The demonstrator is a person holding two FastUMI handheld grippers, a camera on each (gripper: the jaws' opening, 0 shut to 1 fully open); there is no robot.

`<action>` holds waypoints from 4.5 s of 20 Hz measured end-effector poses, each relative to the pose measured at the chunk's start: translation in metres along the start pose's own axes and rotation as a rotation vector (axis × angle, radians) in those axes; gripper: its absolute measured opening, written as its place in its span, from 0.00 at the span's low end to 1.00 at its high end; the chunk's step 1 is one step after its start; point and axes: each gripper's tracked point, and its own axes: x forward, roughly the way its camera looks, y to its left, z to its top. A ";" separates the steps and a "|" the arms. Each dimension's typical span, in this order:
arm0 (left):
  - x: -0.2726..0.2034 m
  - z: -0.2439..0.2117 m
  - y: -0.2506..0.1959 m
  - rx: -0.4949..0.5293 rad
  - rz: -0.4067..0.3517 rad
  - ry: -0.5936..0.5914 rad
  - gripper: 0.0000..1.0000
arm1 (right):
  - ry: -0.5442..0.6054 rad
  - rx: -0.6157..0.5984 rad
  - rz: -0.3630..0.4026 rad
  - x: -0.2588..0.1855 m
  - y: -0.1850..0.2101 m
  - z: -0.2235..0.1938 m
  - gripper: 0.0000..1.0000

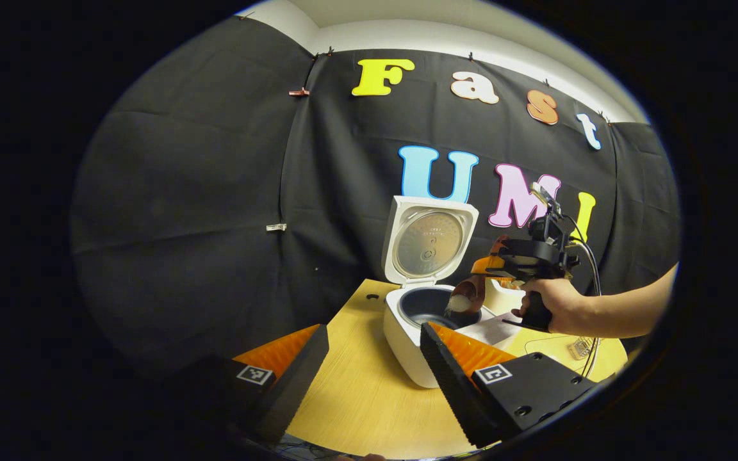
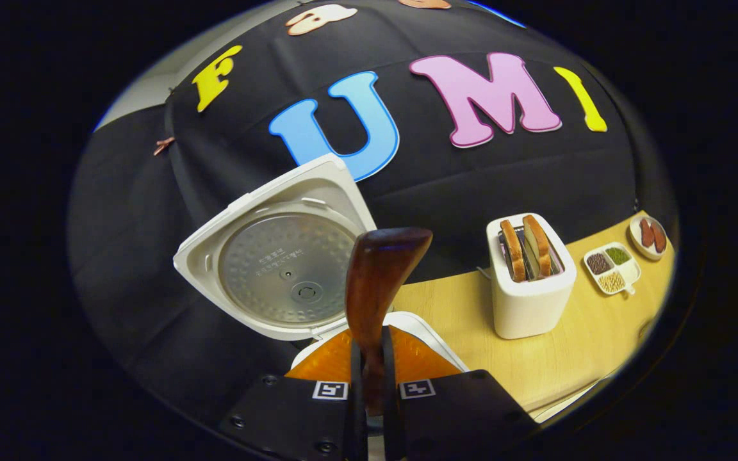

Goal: Close the left gripper, press the button to open the rice cooker; take a wooden spoon from the chopstick holder with the right hand, scoop a spoonful of rice and pour it into the rice cooker, then put the wooden spoon back into the chopstick holder.

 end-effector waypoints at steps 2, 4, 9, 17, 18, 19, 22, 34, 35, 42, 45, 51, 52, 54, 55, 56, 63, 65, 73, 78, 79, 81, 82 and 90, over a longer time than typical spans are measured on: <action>-0.002 0.000 0.003 0.004 0.005 -0.001 0.99 | -0.009 -0.084 0.002 0.001 0.007 0.003 0.14; -0.006 -0.001 0.007 -0.003 0.013 -0.004 0.99 | -0.019 -0.178 0.004 0.001 0.012 0.006 0.14; -0.014 -0.002 0.012 -0.001 0.024 -0.013 0.99 | -0.037 -0.399 0.045 -0.003 0.032 0.006 0.14; -0.022 -0.003 0.012 -0.011 0.033 -0.022 0.99 | -0.092 -0.793 0.150 -0.024 0.070 0.005 0.14; -0.024 -0.003 0.011 -0.014 0.030 -0.023 0.99 | -0.101 -0.814 0.156 -0.026 0.076 0.007 0.14; -0.025 -0.002 0.009 -0.016 0.029 -0.026 0.99 | -0.109 -0.841 0.159 -0.027 0.080 0.008 0.14; -0.029 -0.002 0.005 -0.008 0.022 -0.032 0.99 | -0.142 -0.934 0.149 -0.032 0.085 0.013 0.14; -0.042 0.001 -0.014 0.003 0.004 -0.040 0.98 | -0.073 -0.482 0.200 -0.060 0.074 0.035 0.14; -0.043 0.002 -0.017 0.008 -0.001 -0.043 0.99 | -0.073 -0.425 0.204 -0.065 0.072 0.040 0.14; -0.044 0.007 -0.042 0.028 -0.027 -0.053 0.99 | -0.136 -0.265 0.251 -0.136 0.038 0.084 0.14; -0.045 0.012 -0.055 0.039 -0.036 -0.059 0.99 | -0.166 -0.214 0.263 -0.173 0.013 0.100 0.14; -0.035 0.024 -0.084 0.048 -0.045 -0.074 0.99 | -0.229 -0.152 0.221 -0.232 -0.055 0.131 0.14; -0.035 0.025 -0.091 0.049 -0.048 -0.078 0.99 | -0.236 -0.149 0.208 -0.240 -0.070 0.133 0.14; -0.035 0.028 -0.105 0.059 -0.055 -0.084 0.99 | -0.250 -0.133 0.177 -0.255 -0.101 0.140 0.14; -0.035 0.029 -0.111 0.062 -0.058 -0.085 0.99 | -0.257 -0.126 0.158 -0.262 -0.117 0.144 0.14; -0.034 0.030 -0.118 0.060 -0.063 -0.085 0.99 | -0.263 -0.122 0.139 -0.269 -0.134 0.147 0.14; -0.038 0.032 -0.143 0.054 -0.029 -0.089 0.99 | -0.265 -0.113 0.004 -0.305 -0.245 0.145 0.14; -0.038 0.036 -0.152 0.064 -0.021 -0.090 0.99 | -0.259 -0.118 -0.030 -0.310 -0.272 0.142 0.14; -0.043 0.037 -0.184 0.055 0.009 -0.080 0.99 | -0.189 -0.100 -0.188 -0.304 -0.387 0.100 0.14; -0.053 0.034 -0.199 0.071 0.046 -0.068 0.99 | -0.077 -0.027 -0.252 -0.273 -0.445 0.045 0.14; -0.054 0.034 -0.200 0.066 0.053 -0.065 0.99 | -0.059 0.007 -0.257 -0.268 -0.451 0.035 0.14; -0.057 0.034 -0.201 0.053 0.073 -0.058 0.99 | -0.042 0.073 -0.269 -0.256 -0.462 0.020 0.14; -0.059 0.034 -0.201 0.047 0.084 -0.055 0.99 | -0.040 0.102 -0.281 -0.251 -0.468 0.014 0.14; -0.076 0.029 -0.178 0.050 0.156 -0.036 0.99 | 0.018 0.239 -0.343 -0.225 -0.493 -0.033 0.14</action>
